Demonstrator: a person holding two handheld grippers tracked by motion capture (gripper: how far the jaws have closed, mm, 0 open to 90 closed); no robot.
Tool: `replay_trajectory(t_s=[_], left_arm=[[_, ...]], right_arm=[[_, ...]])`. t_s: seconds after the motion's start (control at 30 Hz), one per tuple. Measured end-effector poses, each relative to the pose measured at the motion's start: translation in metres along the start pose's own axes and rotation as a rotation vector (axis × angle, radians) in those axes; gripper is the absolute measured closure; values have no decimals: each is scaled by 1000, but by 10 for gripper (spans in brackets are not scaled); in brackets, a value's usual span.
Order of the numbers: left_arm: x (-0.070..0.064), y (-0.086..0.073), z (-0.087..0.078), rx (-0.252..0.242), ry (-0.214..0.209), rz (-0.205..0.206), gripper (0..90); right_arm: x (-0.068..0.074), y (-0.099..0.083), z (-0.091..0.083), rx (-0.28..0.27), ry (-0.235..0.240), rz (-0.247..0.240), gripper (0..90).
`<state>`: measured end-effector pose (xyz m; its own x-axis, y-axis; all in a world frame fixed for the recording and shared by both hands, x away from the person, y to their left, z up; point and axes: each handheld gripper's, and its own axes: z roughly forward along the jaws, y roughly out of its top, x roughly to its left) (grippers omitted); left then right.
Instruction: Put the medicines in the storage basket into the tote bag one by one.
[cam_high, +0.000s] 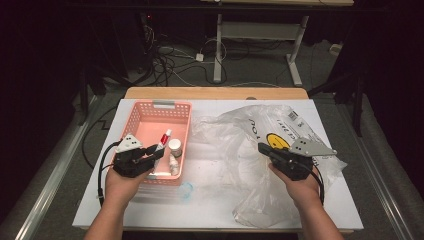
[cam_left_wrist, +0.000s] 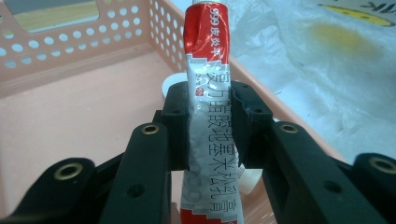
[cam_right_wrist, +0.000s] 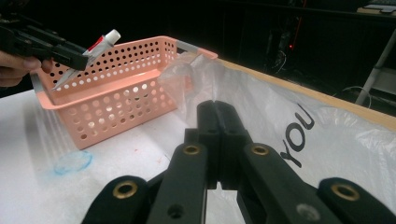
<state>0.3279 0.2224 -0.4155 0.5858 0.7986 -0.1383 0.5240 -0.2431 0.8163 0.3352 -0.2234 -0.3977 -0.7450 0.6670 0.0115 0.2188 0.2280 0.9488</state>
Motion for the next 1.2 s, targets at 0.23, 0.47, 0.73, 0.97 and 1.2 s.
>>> replay_trajectory(t_s=[0.23,0.47,0.73,0.97,1.2], left_arm=[[-10,4,-3,-45,-17,4,683],[-26,10,0,-64,-74,16,683],[-37,13,9,-56,-109,34,683],[-53,16,14,-65,-173,42,683],[-66,16,23,-52,-194,60,683]], right_arm=[[0,2,-2,-10,11,3,900],[-3,2,-4,-17,2,2,900],[-1,2,-4,-20,12,1,900],[2,4,-4,-21,18,-5,900],[3,5,-4,-25,22,-9,900]])
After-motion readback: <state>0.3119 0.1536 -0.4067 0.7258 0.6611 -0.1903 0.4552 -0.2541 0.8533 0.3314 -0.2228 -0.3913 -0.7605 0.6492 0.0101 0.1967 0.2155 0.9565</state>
